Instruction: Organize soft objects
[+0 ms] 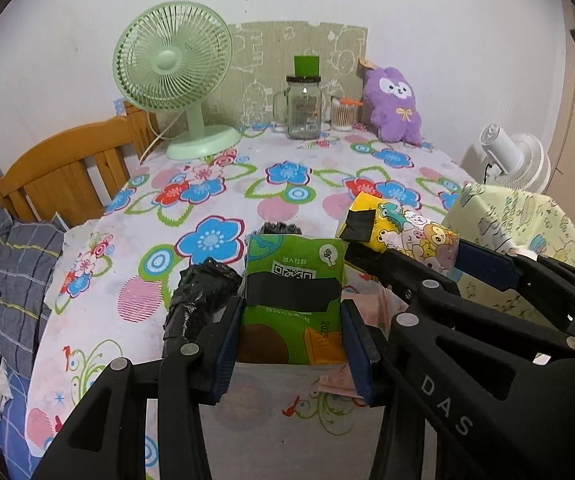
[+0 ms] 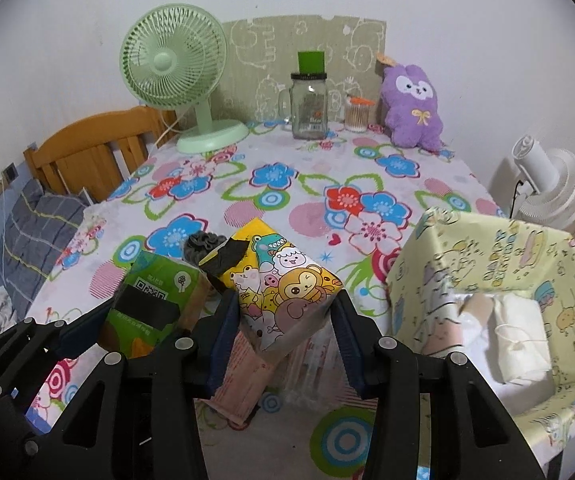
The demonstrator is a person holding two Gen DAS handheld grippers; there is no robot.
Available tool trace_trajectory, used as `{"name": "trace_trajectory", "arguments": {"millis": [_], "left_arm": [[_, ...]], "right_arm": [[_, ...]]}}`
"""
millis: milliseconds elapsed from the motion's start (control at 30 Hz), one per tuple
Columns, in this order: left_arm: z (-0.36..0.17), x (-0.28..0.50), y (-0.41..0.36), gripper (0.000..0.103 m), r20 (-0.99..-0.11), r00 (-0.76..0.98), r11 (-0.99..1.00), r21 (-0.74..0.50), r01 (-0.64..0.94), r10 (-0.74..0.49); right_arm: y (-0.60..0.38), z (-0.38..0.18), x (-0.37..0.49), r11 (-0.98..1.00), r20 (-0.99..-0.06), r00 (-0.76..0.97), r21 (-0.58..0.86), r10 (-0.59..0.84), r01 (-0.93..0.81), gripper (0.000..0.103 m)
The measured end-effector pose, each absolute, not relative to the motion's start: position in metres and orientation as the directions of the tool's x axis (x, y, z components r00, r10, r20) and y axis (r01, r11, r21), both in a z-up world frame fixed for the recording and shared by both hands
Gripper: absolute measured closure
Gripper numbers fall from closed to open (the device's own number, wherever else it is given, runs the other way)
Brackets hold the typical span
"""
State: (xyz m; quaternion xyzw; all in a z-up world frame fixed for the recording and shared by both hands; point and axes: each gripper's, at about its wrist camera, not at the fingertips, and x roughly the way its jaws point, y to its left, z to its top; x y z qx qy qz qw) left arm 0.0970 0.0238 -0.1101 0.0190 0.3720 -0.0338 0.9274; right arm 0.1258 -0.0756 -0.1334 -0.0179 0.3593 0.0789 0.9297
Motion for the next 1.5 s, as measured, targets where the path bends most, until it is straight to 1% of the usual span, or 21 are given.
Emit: {"name": "trace_trajectory", "arguments": {"millis": [867,1500], "left_arm": [[-0.054,0.074,0.008,0.054,-0.618,0.784,0.994,0.04,0.097,-0.052],[-0.043,0.087,-0.038,0.054,-0.607,0.79,0.987,0.058,0.149,-0.084]], "right_arm": [[-0.098,-0.072,0.093,0.988,-0.598,0.789,0.038,0.141,-0.147,0.054],[-0.145,-0.06,0.097,0.993,-0.579,0.807,0.052,0.119,-0.109,0.054]]}}
